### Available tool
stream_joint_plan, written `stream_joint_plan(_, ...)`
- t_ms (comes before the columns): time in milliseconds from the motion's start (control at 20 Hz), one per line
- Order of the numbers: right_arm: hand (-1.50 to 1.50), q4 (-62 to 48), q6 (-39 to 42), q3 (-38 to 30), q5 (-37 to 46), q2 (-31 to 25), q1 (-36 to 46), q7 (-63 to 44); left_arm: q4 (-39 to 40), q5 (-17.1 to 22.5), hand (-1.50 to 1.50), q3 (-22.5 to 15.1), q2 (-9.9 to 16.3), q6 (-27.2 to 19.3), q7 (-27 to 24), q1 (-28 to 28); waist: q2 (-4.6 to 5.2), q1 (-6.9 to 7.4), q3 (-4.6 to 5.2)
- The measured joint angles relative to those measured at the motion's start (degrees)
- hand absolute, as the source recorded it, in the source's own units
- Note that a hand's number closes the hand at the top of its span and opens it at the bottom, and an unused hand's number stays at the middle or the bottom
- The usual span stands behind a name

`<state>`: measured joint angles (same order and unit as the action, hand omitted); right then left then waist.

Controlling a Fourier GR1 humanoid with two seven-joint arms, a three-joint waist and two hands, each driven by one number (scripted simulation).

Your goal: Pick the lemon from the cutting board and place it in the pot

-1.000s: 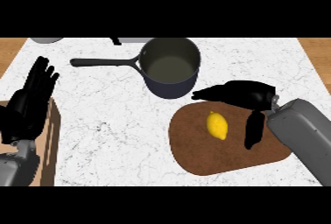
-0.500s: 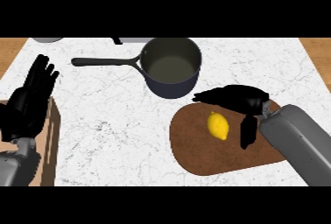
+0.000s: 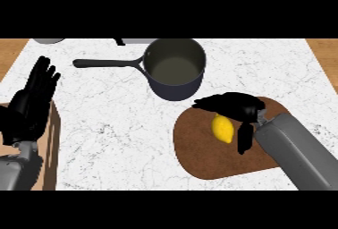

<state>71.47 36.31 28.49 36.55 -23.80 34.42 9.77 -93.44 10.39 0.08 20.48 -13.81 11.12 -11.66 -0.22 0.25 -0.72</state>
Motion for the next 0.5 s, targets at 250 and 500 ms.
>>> stream_joint_plan(250,-1.50,-4.52,-3.06,-0.17,4.32,1.51,-0.83,2.04,-1.43,0.00,0.00,0.33,-0.33,0.65,0.78,0.76,0.04,0.14,0.01)
stream_joint_plan(500,1.50,-7.92,-4.81,0.61,7.84,2.01,-0.27,6.94,-0.83,-0.88,0.00,0.41,-0.80,0.75,0.26,0.44,0.03,0.20,-0.07)
